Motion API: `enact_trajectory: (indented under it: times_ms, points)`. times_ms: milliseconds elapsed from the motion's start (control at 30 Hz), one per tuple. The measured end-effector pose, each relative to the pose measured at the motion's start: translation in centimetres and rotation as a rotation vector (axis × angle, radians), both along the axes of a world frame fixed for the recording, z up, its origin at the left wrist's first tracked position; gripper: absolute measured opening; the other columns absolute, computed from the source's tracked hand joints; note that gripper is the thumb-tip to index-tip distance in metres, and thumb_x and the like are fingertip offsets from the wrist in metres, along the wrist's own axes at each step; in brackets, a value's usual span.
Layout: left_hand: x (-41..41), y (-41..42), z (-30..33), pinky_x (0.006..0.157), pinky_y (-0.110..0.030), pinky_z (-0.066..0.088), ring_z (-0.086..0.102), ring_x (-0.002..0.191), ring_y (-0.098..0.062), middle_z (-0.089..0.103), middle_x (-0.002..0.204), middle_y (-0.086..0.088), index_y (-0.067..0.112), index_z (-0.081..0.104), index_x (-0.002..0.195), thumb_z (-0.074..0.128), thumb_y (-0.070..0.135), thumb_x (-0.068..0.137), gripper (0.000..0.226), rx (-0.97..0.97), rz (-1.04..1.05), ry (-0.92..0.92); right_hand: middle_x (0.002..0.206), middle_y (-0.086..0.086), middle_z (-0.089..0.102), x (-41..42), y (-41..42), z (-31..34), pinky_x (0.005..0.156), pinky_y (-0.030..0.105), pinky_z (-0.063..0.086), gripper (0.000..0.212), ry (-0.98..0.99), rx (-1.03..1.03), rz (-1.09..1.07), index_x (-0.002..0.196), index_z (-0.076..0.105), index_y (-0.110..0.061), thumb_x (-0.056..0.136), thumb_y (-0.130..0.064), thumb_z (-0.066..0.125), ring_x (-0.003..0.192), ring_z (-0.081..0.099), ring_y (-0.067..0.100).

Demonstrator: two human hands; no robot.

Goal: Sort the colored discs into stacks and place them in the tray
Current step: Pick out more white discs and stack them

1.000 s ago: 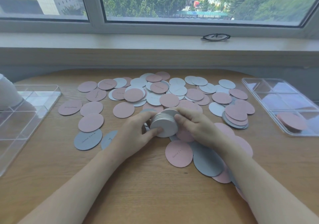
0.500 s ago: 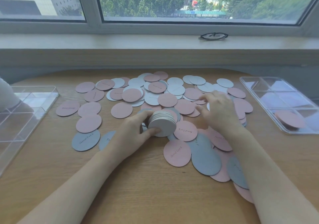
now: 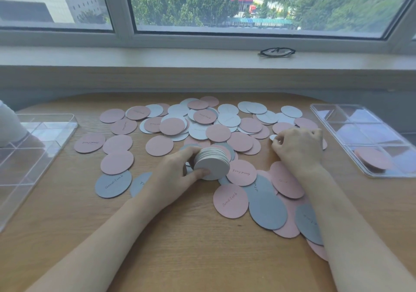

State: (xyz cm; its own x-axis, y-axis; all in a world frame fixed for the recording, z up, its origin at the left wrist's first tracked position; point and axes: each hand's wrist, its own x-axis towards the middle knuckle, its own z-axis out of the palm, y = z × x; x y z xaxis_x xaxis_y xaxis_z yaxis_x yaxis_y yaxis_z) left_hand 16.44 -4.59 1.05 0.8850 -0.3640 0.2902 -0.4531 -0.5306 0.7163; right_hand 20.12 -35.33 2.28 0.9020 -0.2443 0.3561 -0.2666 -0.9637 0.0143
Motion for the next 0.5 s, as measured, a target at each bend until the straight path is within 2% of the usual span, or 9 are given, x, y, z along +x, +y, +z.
enact_trajectory:
  times_ms: [133,200,267,333,400,500]
  points:
    - [0.1,0.1,0.0,0.077,-0.034,0.049,0.063,0.085,-0.014,0.068,0.098,0.012,0.031,0.063,0.115,0.073,0.037,0.087,0.031,-0.01,-0.004,0.005,0.075,0.001,0.067,0.0,0.9,0.0,0.083,0.038,0.029,0.017,-0.17,0.164,0.103,0.08,0.07,-0.021,0.087,-0.027,0.055,0.08,0.06,0.027]
    - [0.1,0.1,0.0,0.077,-0.033,0.049,0.062,0.085,-0.013,0.068,0.097,0.012,0.03,0.063,0.114,0.072,0.038,0.085,0.031,-0.032,-0.004,0.013,0.069,-0.003,0.065,-0.8,2.1,0.5,0.079,0.036,0.037,0.016,-0.324,0.371,0.247,0.079,0.069,-0.019,0.086,-0.024,0.056,0.072,0.059,0.023]
    - [0.1,0.1,0.0,0.076,-0.03,0.048,0.061,0.083,-0.014,0.068,0.095,0.011,0.028,0.064,0.111,0.075,0.031,0.086,0.028,-0.056,0.008,0.027,0.066,-0.013,0.063,-1.8,3.6,0.9,0.068,0.03,0.044,0.013,-0.386,0.662,0.391,0.083,0.07,-0.018,0.09,-0.017,0.059,0.065,0.056,0.011]
    - [0.2,0.1,0.0,0.075,-0.028,0.048,0.06,0.079,-0.016,0.068,0.093,0.009,0.029,0.064,0.109,0.077,0.027,0.085,0.028,-0.063,0.031,0.036,0.074,-0.018,0.067,-2.6,5.3,1.3,0.063,0.024,0.047,0.014,-0.323,0.912,0.488,0.087,0.07,-0.021,0.093,-0.013,0.061,0.064,0.056,0.009]
    - [0.2,0.0,-0.1,0.073,-0.025,0.047,0.06,0.077,-0.017,0.068,0.091,0.008,0.03,0.064,0.108,0.077,0.026,0.084,0.027,-0.07,0.047,0.043,0.082,-0.014,0.07,-3.3,6.6,1.3,0.068,0.024,0.05,0.021,-0.238,1.09,0.576,0.088,0.07,-0.027,0.095,-0.009,0.061,0.07,0.062,0.01]
    - [0.2,-0.1,-0.1,0.067,-0.018,0.045,0.059,0.072,-0.014,0.068,0.091,0.011,0.03,0.064,0.111,0.077,0.026,0.084,0.031,-0.085,0.077,0.038,0.08,-0.014,0.071,-3.6,7.6,1.1,0.068,0.023,0.051,0.021,-0.108,1.138,0.686,0.096,0.071,-0.025,0.097,-0.007,0.059,0.068,0.061,0.002]
